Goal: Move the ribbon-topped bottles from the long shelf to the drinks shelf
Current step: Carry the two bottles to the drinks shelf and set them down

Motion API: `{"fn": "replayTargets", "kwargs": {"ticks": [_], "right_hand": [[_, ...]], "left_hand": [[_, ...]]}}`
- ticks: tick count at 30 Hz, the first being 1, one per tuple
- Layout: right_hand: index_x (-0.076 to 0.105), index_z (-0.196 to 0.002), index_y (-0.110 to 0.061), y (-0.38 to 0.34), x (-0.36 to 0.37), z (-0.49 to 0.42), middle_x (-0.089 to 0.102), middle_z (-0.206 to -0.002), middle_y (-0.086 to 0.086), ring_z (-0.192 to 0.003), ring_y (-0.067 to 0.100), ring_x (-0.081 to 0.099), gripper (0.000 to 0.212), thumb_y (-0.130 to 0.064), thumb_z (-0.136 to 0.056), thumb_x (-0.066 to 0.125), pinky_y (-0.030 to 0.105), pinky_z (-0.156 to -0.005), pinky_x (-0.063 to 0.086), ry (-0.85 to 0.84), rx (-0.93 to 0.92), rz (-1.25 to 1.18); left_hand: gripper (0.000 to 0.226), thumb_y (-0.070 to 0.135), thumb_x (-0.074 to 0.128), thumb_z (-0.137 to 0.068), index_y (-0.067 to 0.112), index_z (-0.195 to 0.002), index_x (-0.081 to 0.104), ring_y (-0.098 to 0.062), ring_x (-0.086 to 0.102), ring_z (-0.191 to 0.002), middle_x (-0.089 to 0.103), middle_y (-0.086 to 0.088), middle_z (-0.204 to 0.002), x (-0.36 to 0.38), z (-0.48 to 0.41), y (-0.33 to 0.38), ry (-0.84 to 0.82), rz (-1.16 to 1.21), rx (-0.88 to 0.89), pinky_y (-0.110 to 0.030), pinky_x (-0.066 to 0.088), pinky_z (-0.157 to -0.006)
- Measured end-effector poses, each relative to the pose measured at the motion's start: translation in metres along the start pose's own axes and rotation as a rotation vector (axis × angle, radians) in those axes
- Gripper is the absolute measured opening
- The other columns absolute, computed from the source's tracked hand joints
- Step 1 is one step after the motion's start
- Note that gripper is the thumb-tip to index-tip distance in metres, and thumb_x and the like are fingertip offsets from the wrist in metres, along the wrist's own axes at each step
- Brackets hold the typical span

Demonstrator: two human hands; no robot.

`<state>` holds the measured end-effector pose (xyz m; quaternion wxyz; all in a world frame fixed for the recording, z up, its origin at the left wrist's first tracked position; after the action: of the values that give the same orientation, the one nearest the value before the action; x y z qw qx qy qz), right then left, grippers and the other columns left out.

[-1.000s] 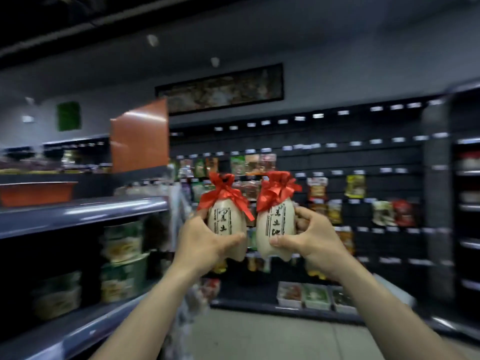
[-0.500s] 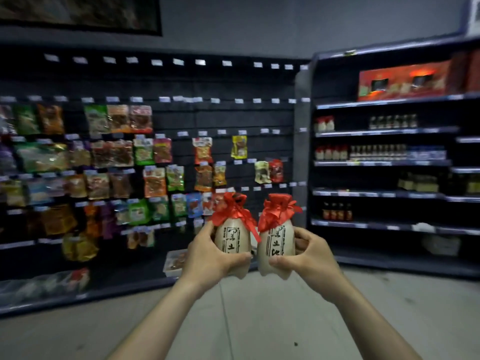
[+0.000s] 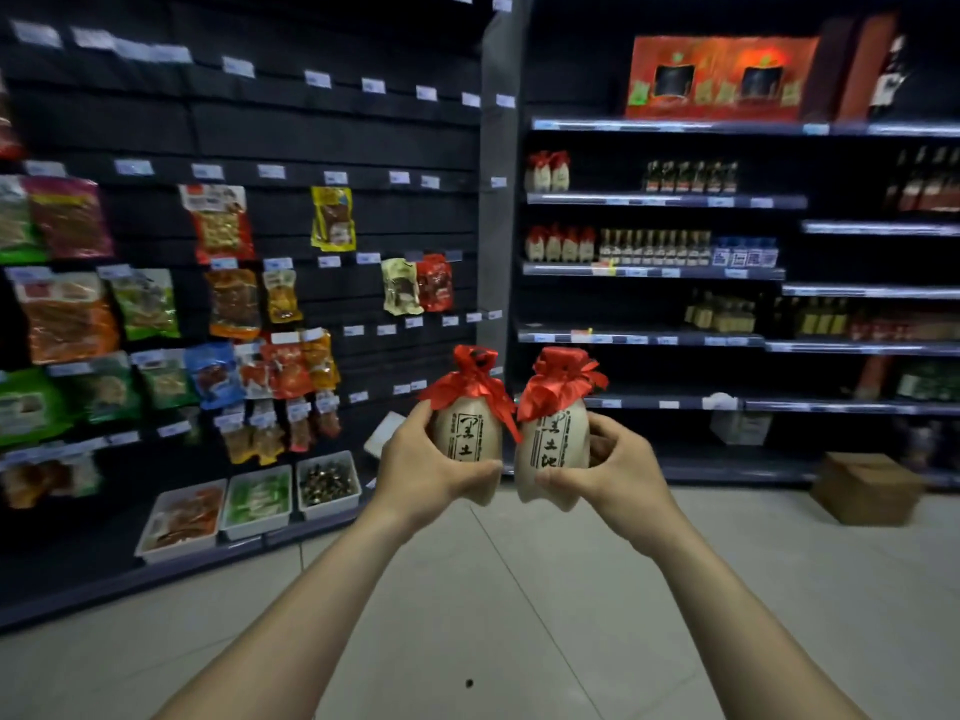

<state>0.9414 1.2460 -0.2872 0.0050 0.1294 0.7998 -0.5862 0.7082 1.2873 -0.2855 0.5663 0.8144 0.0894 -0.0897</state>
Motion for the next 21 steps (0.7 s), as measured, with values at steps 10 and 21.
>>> {"fn": "replayTargets", "kwargs": {"ticks": [10, 21], "right_hand": [[0.074, -0.117, -0.021, 0.122, -0.105, -0.251, 0.085, -0.1, 0.002, -0.088, 0.021, 0.083, 0.065, -0.007, -0.058, 0.098, 0.031, -0.065, 0.066, -0.098, 0.059, -0.006], [0.073, -0.123, -0.017, 0.245, -0.145, -0.512, 0.084, -0.107, 0.003, -0.096, 0.023, 0.082, 0.068, -0.007, -0.061, 0.1, 0.03, -0.074, 0.066, -0.117, 0.111, -0.032]], "left_hand": [[0.078, 0.04, 0.102, -0.042, 0.039, -0.11, 0.064, -0.007, 0.076, -0.085, 0.077, 0.009, -0.096, 0.164, -0.244, -0.07, 0.02, -0.013, -0.012, -0.032, 0.066, -0.071], [0.078, 0.048, 0.099, -0.039, 0.067, -0.102, 0.057, 0.002, 0.073, -0.086, 0.074, 0.024, -0.095, 0.273, -0.479, -0.162, 0.055, -0.025, -0.03, -0.026, 0.064, -0.069]]}}
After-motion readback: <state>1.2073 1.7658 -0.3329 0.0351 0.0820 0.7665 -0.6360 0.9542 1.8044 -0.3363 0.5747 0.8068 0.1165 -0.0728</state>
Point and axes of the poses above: each hand's wrist, its own z-axis away from the middle knuckle, its own x-axis out of the palm, y = z × x, the point moved 1 cm from there along -z, towards the middle knuckle
